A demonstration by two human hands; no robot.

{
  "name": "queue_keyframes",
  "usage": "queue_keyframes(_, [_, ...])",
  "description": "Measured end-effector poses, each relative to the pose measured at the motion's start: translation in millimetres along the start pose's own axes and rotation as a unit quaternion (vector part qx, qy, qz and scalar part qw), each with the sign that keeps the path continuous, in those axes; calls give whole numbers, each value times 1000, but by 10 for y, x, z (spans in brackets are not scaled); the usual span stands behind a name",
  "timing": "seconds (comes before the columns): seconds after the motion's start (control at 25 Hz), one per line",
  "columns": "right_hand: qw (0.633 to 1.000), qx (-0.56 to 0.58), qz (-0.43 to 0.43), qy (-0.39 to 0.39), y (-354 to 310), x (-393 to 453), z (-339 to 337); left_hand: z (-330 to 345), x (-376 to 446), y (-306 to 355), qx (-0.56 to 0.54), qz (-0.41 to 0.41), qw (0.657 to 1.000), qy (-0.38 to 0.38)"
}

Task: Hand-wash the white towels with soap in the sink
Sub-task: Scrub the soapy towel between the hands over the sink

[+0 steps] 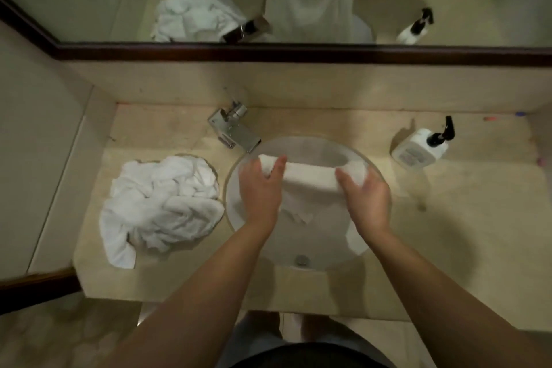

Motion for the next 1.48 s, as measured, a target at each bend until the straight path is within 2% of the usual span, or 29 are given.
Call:
queue_keyframes(0.08, [998, 53, -33, -8, -200, -81, -254, -10, -94, 299, -46, 3, 997, -56])
queue_keyframes(0.16, [988, 135, -56, -52, -453, -169, -498, -23, -182, 573, -92, 15, 987, -127])
queue_keyframes(0.24, [970, 212, -77, -95, -761, -225, -710, -3, -275, 847, -131, 38, 981, -140])
queue_keyframes(0.36, [954, 277, -36, -111, -1128, -134, -728, 197, -384, 1138, -234, -12, 970, -63])
queue_keyframes(0.48, [929, 352, 53, -100, -1248, -44, -579, 410, -414, 1317, -350, -118, 929, 22])
queue_keyframes(0.56, [933, 344, 43, -94, -1220, -139, -502, 430, -286, 1346, -386, -130, 912, 59])
queue_keyframes(0.68, [954, 288, -30, -84, -1188, -431, -483, 375, -115, 1246, -322, -138, 935, 59])
queue_keyframes(0.76, [961, 261, -79, -49, -1246, -408, -522, 430, -126, 1069, -332, -199, 922, 0])
queue_keyframes(0.84, [975, 210, -73, 0, -1315, -161, -557, 551, -238, 965, -378, -270, 879, -108])
queue_keyframes(0.88, [981, 187, -59, 13, -1336, -59, -548, 579, -287, 959, -379, -278, 872, -139])
queue_keyframes(0.96, [985, 166, -44, 11, -1302, -49, -476, 590, -272, 948, -386, -278, 872, -112])
queue_keyframes(1.04, [981, 180, -67, -29, -1265, -210, -433, 556, -213, 925, -423, -315, 845, -85])
queue_keyframes(1.12, [984, 157, -81, -32, -1215, -168, -474, 550, -288, 996, -436, -335, 824, -138])
queue_keyframes(1.2, [988, 148, -40, -2, -1180, 110, -574, 589, -430, 976, -377, -332, 849, -165])
queue_keyframes(1.28, [988, 154, -29, -2, -1198, 196, -621, 628, -537, 1008, -372, -330, 850, -173])
queue_keyframes(1.44, [979, 147, -126, -59, -1173, -264, -584, 631, -411, 981, -446, -334, 824, -105])
queue_keyframes(1.48, [980, 125, -143, -63, -1178, -252, -597, 653, -425, 948, -435, -332, 831, -100])
Point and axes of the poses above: each hand's wrist, its own x-axis towards the middle knuckle, its own z-axis out of the palm, y = z × x, the point moved 4 cm from there along x, towards the middle knuckle, and after that the axes turned 15 degrees about -x, right-handed, at the moved point
